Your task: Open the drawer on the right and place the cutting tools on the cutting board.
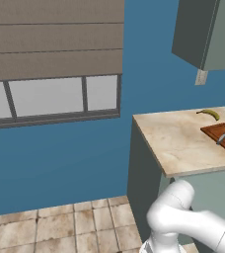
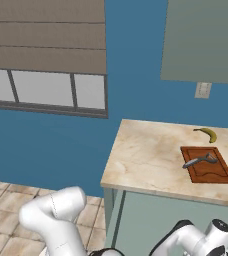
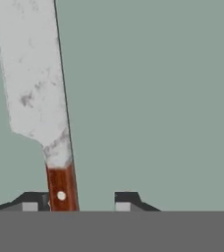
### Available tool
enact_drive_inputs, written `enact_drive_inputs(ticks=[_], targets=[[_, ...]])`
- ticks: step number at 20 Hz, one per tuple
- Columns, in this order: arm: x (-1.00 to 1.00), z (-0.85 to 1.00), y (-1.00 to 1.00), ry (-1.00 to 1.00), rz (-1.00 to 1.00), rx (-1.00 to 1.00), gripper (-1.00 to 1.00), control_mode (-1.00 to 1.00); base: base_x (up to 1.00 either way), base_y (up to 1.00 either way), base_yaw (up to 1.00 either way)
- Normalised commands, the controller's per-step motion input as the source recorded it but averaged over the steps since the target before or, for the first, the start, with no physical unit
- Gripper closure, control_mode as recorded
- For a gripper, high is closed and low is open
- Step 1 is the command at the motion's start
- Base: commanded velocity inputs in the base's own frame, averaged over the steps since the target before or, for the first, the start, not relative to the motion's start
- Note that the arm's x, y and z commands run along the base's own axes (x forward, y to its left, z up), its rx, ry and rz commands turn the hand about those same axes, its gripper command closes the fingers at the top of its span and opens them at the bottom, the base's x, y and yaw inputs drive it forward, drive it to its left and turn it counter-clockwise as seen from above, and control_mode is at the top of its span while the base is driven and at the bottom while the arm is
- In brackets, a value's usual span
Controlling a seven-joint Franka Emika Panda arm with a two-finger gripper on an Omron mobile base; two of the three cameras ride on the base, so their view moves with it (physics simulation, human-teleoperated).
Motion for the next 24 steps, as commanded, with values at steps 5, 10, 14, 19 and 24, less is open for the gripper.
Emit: enact_drive_inputs(ticks=[5,10,14,19,24], targets=[[-0.28,-0.75,-0.04,0.0,0.0,-0.04,1.0,-1.0,0.0,0.0,0.0],[-0.6,-0.9,0.0,0.0,0.0,-0.09,1.0,-1.0,0.0,0.0,0.0],[-0.55,-0.79,0.0,0.0,0.0,-0.08,1.0,-1.0,0.0,0.0,0.0],[-0.26,-0.22,0.0,0.0,-0.01,-0.03,1.0,-1.0,0.0,0.0,0.0],[-0.05,0.83,0.04,0.0,-0.04,0.02,1.0,-1.0,0.0,0.0,0.0]])
